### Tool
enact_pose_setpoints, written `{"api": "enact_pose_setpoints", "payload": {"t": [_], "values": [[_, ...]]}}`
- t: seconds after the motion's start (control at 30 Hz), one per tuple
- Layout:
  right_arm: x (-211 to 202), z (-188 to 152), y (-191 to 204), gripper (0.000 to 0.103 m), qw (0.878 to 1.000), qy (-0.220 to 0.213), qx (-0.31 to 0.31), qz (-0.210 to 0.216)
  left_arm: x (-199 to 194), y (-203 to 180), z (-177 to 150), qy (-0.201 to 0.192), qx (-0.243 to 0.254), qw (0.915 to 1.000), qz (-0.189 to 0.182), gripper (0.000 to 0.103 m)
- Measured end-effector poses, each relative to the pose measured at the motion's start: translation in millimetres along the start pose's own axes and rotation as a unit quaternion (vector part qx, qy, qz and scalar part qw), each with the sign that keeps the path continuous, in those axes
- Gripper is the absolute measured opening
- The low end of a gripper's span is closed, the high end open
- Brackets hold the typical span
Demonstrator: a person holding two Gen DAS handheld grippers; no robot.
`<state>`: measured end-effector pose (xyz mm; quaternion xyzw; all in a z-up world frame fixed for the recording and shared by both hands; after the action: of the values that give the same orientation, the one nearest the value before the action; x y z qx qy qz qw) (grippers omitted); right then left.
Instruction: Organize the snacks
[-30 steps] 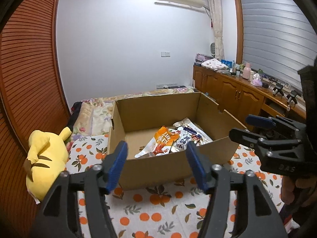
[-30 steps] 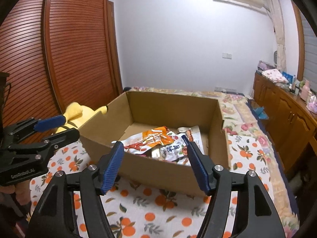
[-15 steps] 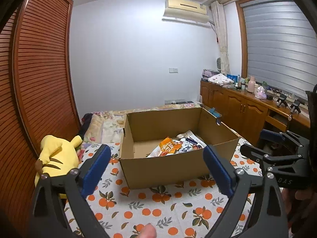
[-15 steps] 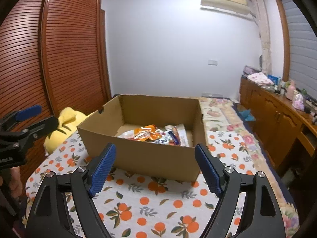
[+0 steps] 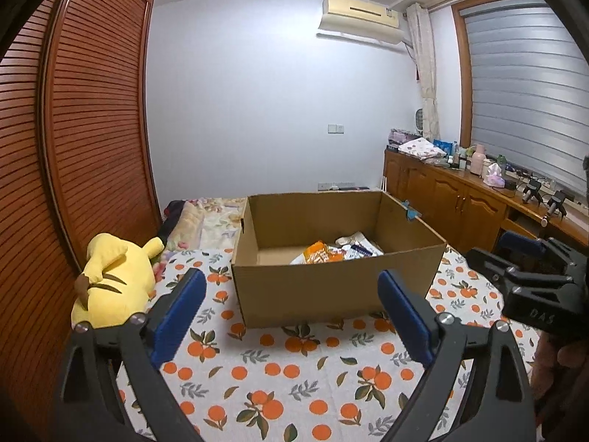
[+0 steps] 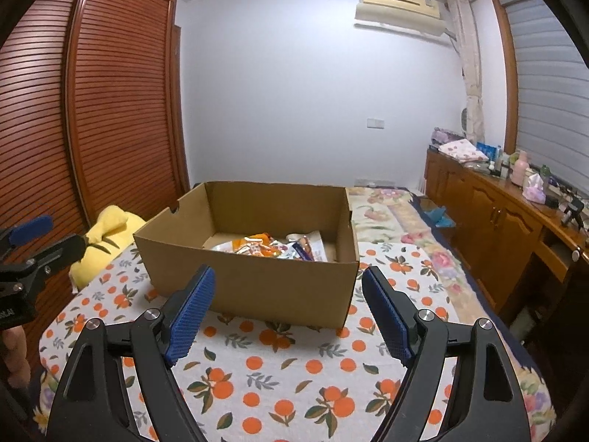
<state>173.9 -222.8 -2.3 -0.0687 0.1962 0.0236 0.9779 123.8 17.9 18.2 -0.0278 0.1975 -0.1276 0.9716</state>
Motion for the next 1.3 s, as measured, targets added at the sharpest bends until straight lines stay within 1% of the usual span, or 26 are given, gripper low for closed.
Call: {"api": "enact_pose_setpoints", "payload": {"t": [0.37,1.3], "values": [[-12.3,-5.3,-7.8,0.084,1.000,-0.013,0.002,-0.009,-2.5,1.5,-19.5,0.008,-0.009,0.9999,0.007,0.095],[-11.5,-9.3,-7.3,0.084,1.000,-0.013,0.004,-0.010,0.3,6.0,-27.5,0.012,-0.013,0.9998,0.009,0.095]]}}
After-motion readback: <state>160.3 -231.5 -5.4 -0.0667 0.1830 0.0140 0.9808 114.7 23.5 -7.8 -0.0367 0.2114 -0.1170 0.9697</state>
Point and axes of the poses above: each gripper's, at about its wrist camera, not at the fingertips, and x roughly the way its jaws point, y to its left, z to its top, the point moved 7 cm from there along x, roughly the way its jaws point, and after that the axes turned 14 degrees about -z, right-handed, at the moved point
